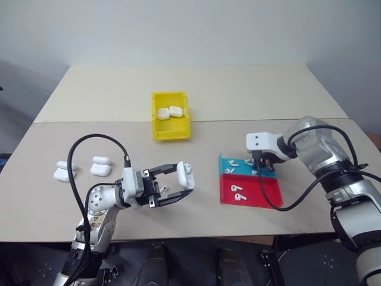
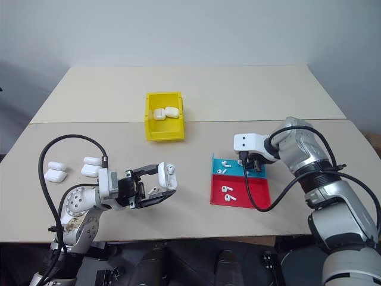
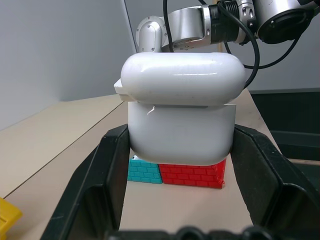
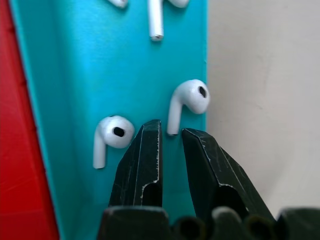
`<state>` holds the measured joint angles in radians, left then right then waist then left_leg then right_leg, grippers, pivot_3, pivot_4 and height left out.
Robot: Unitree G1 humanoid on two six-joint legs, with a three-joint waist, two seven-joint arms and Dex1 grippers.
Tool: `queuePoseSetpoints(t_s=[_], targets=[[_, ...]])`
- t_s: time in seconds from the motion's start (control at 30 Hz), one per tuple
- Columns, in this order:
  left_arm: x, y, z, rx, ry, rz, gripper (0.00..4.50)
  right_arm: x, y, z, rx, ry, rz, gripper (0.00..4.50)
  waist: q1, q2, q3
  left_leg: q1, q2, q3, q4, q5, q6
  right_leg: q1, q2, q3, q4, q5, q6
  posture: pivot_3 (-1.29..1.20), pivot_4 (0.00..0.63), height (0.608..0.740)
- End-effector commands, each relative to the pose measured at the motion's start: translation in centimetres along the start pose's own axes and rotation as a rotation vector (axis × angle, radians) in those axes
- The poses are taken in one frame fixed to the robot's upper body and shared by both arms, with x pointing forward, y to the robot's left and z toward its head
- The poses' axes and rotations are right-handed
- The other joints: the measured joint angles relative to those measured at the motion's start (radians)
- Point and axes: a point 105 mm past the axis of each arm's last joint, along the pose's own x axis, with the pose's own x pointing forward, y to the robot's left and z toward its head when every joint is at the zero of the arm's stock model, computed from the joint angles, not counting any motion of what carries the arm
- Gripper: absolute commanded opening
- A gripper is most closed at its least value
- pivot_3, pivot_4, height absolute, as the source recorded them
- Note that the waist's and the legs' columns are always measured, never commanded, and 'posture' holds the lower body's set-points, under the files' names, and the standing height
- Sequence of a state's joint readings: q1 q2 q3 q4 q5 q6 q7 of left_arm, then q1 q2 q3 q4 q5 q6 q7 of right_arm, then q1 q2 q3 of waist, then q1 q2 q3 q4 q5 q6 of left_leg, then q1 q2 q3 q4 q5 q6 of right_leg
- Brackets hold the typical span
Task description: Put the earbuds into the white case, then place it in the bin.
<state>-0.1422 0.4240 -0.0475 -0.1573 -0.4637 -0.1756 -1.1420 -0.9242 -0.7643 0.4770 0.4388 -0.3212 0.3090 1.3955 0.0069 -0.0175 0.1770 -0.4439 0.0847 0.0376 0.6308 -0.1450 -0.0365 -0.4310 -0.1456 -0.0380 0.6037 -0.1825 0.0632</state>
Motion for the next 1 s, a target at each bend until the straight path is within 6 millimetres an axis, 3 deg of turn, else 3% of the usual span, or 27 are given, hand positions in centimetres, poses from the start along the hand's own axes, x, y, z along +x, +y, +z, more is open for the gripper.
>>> queuePoseSetpoints(t_s=[0.03, 0.27, 0.37, 0.8, 1.0], targets=[[0.2, 0.2, 0.8, 0.045, -0.016, -0.001, 2.74, -1.3, -0.5, 0.6, -0.025, -0.032, -0.033, 1.06, 0.000, 0.000, 0.000, 0.000, 0.000, 0.000, 0.000, 0.000, 0.000, 0.000, 0.000, 0.000, 0.000, 0.000, 0.000, 0.00, 0.150, 0.740], [0.2, 0.2, 0.9, 0.043, -0.010, 0.008, 2.74, -2.1, -1.5, 0.5, -0.099, -0.026, -0.124, 1.06, 0.001, 0.000, 0.000, 0.000, 0.000, 0.000, 0.000, 0.000, 0.000, 0.000, 0.000, 0.000, 0.000, 0.000, 0.000, 0.00, 0.150, 0.740], [0.1, 0.2, 0.9, 0.043, -0.009, 0.010, 2.74, -2.3, -1.5, 0.9, -0.088, -0.046, -0.110, 1.96, 0.002, 0.000, 0.000, 0.000, 0.000, 0.000, 0.000, 0.000, 0.000, 0.000, 0.000, 0.000, 0.000, 0.000, 0.000, 0.00, 0.150, 0.740], [0.2, 0.3, 0.9, 0.046, -0.009, 0.013, 2.74, -1.6, -2.3, 2.5, -0.005, -0.080, -0.091, 1.96, 0.000, 0.000, 0.000, 0.000, 0.000, 0.000, 0.000, 0.000, 0.000, -0.001, 0.000, 0.000, 0.001, 0.000, 0.000, 0.00, 0.150, 0.740], [0.2, 0.3, 0.9, 0.049, -0.008, 0.015, 2.74, -0.9, -2.7, 2.2, 0.013, -0.060, -0.086, 1.96, 0.002, 0.000, 0.000, 0.000, 0.000, 0.000, 0.000, 0.000, 0.000, -0.002, 0.000, 0.000, 0.004, -0.002, -0.002, 0.00, 0.150, 0.740]])
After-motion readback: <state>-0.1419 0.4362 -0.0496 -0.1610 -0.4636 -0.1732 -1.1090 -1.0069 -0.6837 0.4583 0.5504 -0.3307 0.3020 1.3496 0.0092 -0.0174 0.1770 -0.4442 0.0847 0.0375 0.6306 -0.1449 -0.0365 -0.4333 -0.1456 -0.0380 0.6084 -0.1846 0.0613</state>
